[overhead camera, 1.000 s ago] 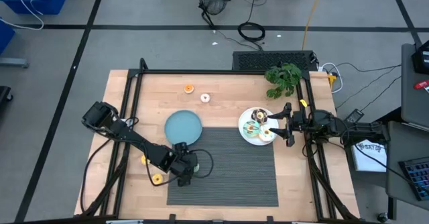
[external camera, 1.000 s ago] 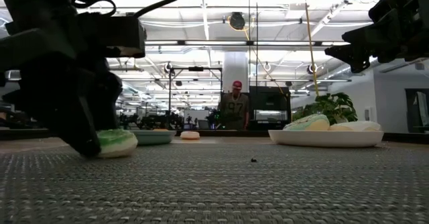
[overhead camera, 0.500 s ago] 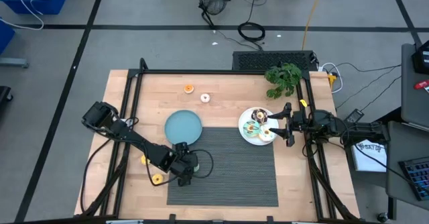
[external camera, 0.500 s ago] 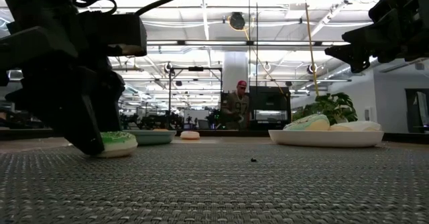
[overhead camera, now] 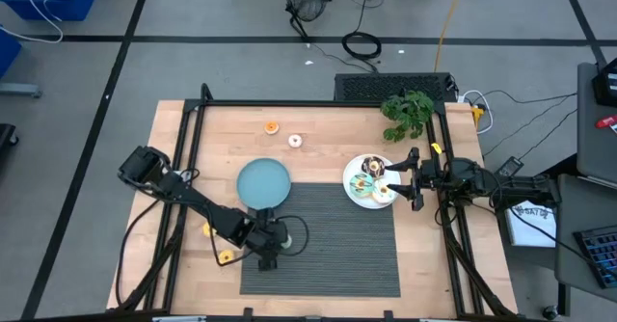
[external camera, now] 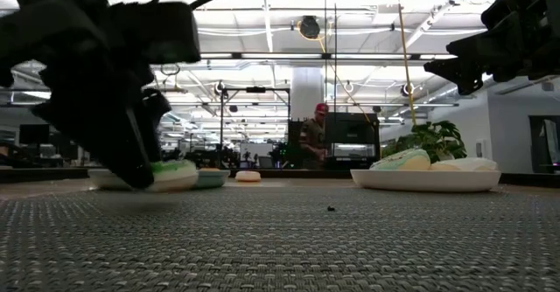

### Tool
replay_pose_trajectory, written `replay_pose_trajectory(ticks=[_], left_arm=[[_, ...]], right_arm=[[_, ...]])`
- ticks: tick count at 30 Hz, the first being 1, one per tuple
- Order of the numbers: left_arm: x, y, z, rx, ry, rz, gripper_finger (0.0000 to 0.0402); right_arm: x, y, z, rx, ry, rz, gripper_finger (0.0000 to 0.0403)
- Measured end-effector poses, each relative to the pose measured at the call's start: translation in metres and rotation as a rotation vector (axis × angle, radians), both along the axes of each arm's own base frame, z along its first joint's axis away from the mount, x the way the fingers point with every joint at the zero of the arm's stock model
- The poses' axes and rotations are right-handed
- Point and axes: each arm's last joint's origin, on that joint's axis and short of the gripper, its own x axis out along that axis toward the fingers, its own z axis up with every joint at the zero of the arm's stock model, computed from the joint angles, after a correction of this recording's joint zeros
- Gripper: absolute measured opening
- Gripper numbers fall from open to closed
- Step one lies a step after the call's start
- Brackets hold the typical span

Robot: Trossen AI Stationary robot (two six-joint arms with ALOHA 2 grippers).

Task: Pick & Place donuts
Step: Put the small green donut on the blue plate

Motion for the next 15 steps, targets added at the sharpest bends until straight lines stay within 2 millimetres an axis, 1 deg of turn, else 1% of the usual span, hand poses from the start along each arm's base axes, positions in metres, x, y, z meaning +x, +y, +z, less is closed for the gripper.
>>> replay_pose_trajectory(ticks=[3,7,11,15], left_arm=[[0.007,-0.001,0.006,-0.017,-0.017,-0.047,0.0145],[0.014,0.005,0.017,-0.022,0.024,-0.038,0.0127],[0.018,0.019,0.032,0.030,0.159,-0.007,0.0115],[0.022,0.041,0.047,0.119,0.256,0.042,0.0112]], right_arm=[[0.000,0.000,0.000,0.000,0.000,0.000,0.0251],[0.000,0.000,0.000,0.000,0.000,0.000,0.0251],[0.000,0.000,0.000,0.000,0.000,0.000,0.0251],[0.000,0.000,0.000,0.000,0.000,-0.001,0.0251]])
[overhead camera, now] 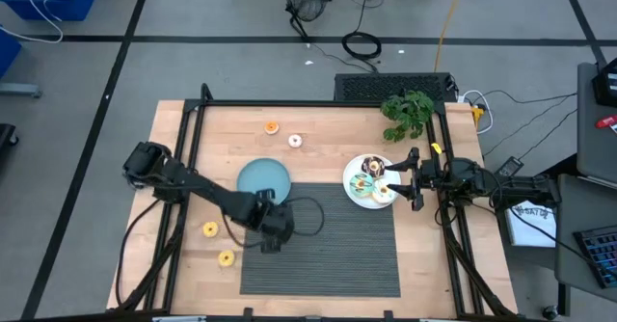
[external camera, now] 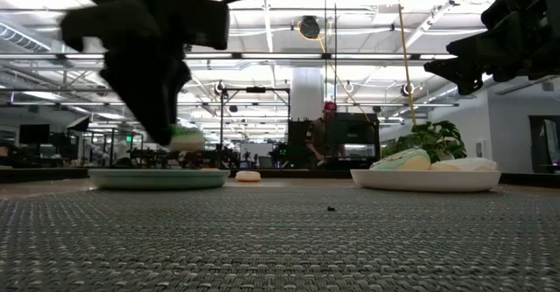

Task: Pick & Place donuts
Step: Put the small green donut on the blue plate, then put the top small yellow donut on the blue plate

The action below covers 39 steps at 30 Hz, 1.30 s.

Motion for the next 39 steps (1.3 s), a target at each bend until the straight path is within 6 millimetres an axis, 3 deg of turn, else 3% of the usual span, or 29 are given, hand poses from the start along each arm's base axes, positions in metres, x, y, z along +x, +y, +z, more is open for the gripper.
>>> replay_pose_trajectory(ticks=[6,11,18,26,34,39], left_arm=[[0.007,0.043,0.009,0.096,0.022,0.083,0.0118],[0.003,0.088,-0.003,0.080,0.114,0.207,0.0119],[0.002,0.128,-0.020,0.030,0.072,0.236,0.0120],[0.003,0.136,-0.023,0.041,0.048,0.205,0.0137],[0.000,0.133,-0.024,0.035,0.074,0.257,0.0253],[0.000,0.133,-0.024,0.041,0.076,0.236,0.0305]], right_arm=[[0.000,0.000,0.000,0.000,0.000,0.000,0.0251],[0.000,0.000,0.000,0.000,0.000,0.000,0.0251],[0.000,0.000,0.000,0.000,0.000,0.000,0.0251],[0.000,0.000,0.000,0.000,0.000,0.000,0.0251],[0.000,0.000,0.000,0.000,0.000,0.000,0.0251],[0.000,0.000,0.000,0.000,0.000,0.001,0.0251]])
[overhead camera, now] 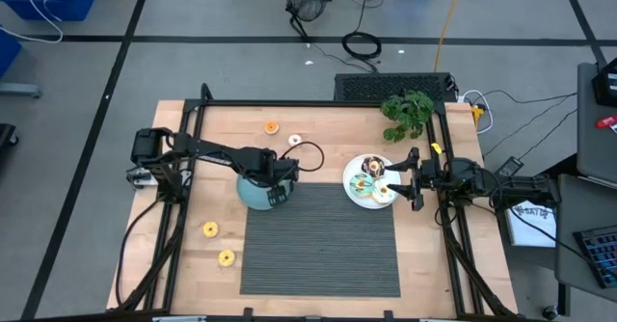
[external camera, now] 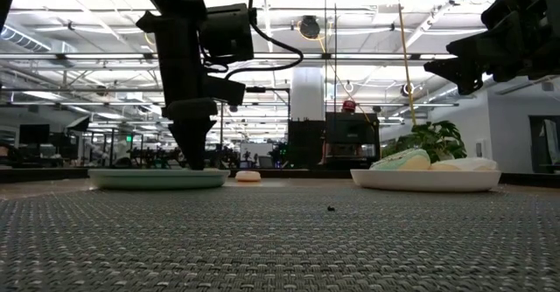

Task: Pick & Place donuts
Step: Put the top small yellow donut on the blue plate

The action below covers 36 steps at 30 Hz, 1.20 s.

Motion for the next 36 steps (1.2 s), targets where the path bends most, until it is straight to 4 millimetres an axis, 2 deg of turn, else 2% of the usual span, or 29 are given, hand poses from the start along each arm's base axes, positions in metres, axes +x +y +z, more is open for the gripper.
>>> replay_pose_trajectory(ticks=[3,8,11,16,20,24,30,36], left_arm=[[-0.003,0.000,0.002,-0.002,0.022,-0.002,0.0323],[-0.026,-0.007,0.025,-0.024,0.084,0.126,0.0337],[-0.039,-0.025,0.040,-0.035,0.088,0.192,0.0336],[-0.068,-0.069,0.053,-0.076,0.073,0.225,0.0333],[-0.090,-0.100,0.048,-0.169,0.079,0.419,0.0337],[-0.111,-0.118,0.034,-0.198,0.127,0.686,0.0333],[-0.135,-0.131,0.013,-0.206,0.256,0.906,0.0315],[-0.147,-0.136,0.005,-0.181,0.290,0.964,0.0297]], right_arm=[[0.000,0.000,0.000,0.000,0.000,-0.001,0.0251],[0.000,0.000,0.000,0.000,0.001,0.000,0.0251],[0.000,0.000,0.000,0.000,0.000,0.000,0.0251],[0.000,0.000,0.000,0.000,0.000,0.000,0.0251],[0.000,0.000,0.000,0.000,0.000,0.000,0.0251],[0.000,0.000,0.000,0.000,0.004,0.000,0.0251],[0.000,0.000,-0.001,0.000,0.006,-0.001,0.0251],[0.000,0.000,0.000,0.000,0.006,-0.001,0.0251]])
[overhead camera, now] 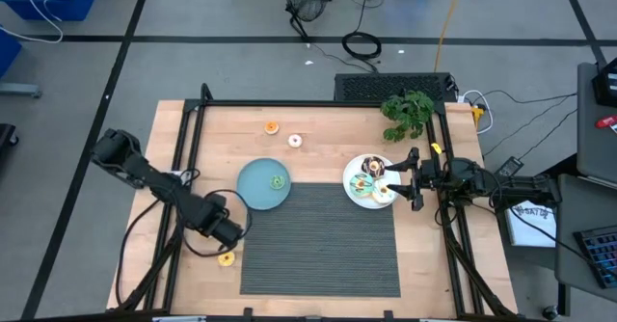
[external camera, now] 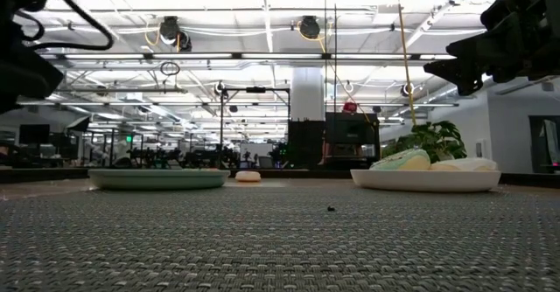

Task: Pick & Place donuts
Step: Put the top small yellow donut on the blue plate

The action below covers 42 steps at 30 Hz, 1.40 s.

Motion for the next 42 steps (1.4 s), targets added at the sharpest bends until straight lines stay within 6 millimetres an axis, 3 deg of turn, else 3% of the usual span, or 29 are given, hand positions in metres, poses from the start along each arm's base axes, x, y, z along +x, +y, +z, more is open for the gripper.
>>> replay_pose_trajectory(ticks=[16,26,42], left_arm=[[-0.011,0.002,-0.029,-0.019,-0.054,0.014,0.0302],[-0.005,-0.001,-0.023,-0.052,-0.071,-0.086,0.0289],[-0.007,0.000,-0.018,0.002,-0.029,0.010,0.0283]], right_arm=[[0.000,0.000,0.000,0.000,0.000,0.000,0.0251],[0.000,0.000,0.000,0.000,0.000,0.000,0.0251],[0.000,0.000,0.000,0.000,0.001,0.000,0.0251]])
